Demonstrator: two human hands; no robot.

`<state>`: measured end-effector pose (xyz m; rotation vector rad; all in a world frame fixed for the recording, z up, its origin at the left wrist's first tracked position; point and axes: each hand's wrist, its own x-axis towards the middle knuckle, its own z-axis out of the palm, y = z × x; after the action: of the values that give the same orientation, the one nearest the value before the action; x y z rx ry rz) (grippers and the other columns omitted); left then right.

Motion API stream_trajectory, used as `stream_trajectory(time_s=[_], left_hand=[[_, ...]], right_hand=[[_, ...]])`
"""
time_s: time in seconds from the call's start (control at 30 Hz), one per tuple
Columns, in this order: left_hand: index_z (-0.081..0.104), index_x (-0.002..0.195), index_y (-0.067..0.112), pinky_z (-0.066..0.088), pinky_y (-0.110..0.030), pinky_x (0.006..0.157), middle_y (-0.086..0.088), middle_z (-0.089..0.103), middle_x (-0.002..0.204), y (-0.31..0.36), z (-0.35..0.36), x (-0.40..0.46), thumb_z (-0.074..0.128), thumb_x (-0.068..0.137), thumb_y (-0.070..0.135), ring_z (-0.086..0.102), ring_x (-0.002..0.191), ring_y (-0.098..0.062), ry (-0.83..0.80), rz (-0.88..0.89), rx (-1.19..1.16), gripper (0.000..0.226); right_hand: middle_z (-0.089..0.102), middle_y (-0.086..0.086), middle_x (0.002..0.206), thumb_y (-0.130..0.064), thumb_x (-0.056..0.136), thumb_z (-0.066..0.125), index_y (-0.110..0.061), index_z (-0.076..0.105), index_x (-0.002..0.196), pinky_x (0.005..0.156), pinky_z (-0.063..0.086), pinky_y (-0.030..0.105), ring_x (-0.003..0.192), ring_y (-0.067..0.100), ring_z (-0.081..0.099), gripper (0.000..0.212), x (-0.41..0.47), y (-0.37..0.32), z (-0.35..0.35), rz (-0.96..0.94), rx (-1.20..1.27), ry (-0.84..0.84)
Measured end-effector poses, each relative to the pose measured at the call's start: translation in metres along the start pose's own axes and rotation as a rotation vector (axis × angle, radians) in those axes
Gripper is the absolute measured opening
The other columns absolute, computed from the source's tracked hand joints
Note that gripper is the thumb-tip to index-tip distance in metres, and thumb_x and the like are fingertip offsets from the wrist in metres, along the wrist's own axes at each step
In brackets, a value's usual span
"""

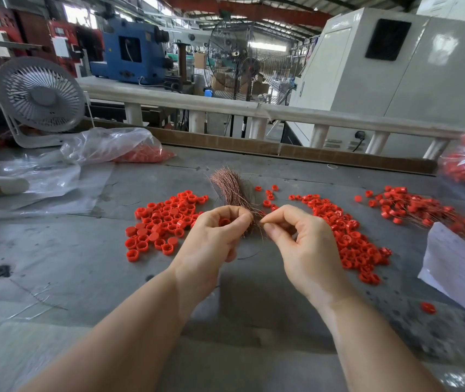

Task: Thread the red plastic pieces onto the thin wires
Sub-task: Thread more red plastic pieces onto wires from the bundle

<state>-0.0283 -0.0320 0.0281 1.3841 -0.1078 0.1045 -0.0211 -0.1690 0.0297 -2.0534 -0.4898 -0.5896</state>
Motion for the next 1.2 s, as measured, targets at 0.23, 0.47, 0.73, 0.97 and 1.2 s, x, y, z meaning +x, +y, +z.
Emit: stream_trajectory(time_s=[0.23, 0.47, 0.73, 0.97, 1.2], left_hand=[[0.059, 0.072, 0.019, 0.028, -0.009, 0.043, 0.018, 0.045, 0.044, -0.002, 0.001, 0.002, 0.059, 0.089, 0.012, 0.036, 0.042, 0.000, 0.111, 0.136, 0.285, 0.018], [0.059, 0.072, 0.018, 0.024, -0.013, 0.038, 0.015, 0.040, 0.044, -0.003, -0.015, 0.008, 0.058, 0.090, 0.014, 0.029, 0.039, 0.000, 0.262, 0.056, 0.120, 0.019], [0.072, 0.075, 0.020, 0.025, -0.017, 0.040, 0.005, 0.049, 0.055, -0.004, -0.008, 0.002, 0.067, 0.083, 0.018, 0.030, 0.044, -0.005, 0.126, 0.085, 0.117, 0.010], [0.072, 0.074, 0.017, 0.024, -0.018, 0.040, 0.005, 0.047, 0.055, -0.003, -0.008, 0.002, 0.068, 0.081, 0.016, 0.031, 0.044, -0.005, 0.092, 0.026, 0.085, 0.008], [0.066, 0.064, 0.017, 0.022, -0.020, 0.041, 0.008, 0.042, 0.049, -0.003, -0.008, 0.002, 0.068, 0.082, 0.018, 0.027, 0.042, -0.006, 0.075, -0.022, 0.071, 0.018]], right_hand=[[0.065, -0.006, 0.071, -0.001, 0.080, 0.066, -0.015, 0.068, 0.076, 0.065, 0.049, 0.030, 0.067, 0.008, 0.058, 0.015, -0.002, -0.003, 0.000, -0.091, -0.020, 0.004], [0.061, -0.016, 0.066, 0.000, 0.080, 0.065, -0.017, 0.068, 0.074, 0.063, 0.045, 0.022, 0.064, 0.005, 0.056, 0.018, 0.001, 0.001, -0.003, -0.051, 0.016, 0.075], [0.065, -0.009, 0.071, -0.001, 0.081, 0.066, -0.014, 0.069, 0.076, 0.067, 0.050, 0.033, 0.067, 0.009, 0.059, 0.015, 0.000, 0.000, -0.003, -0.037, -0.015, 0.051], [0.065, -0.008, 0.071, -0.001, 0.082, 0.065, -0.015, 0.069, 0.076, 0.065, 0.047, 0.026, 0.067, 0.008, 0.057, 0.016, -0.001, 0.000, -0.002, -0.021, -0.022, 0.032], [0.065, -0.008, 0.071, -0.002, 0.082, 0.065, -0.017, 0.069, 0.077, 0.064, 0.046, 0.023, 0.067, 0.007, 0.058, 0.016, -0.001, 0.001, -0.001, -0.017, -0.021, 0.025]])
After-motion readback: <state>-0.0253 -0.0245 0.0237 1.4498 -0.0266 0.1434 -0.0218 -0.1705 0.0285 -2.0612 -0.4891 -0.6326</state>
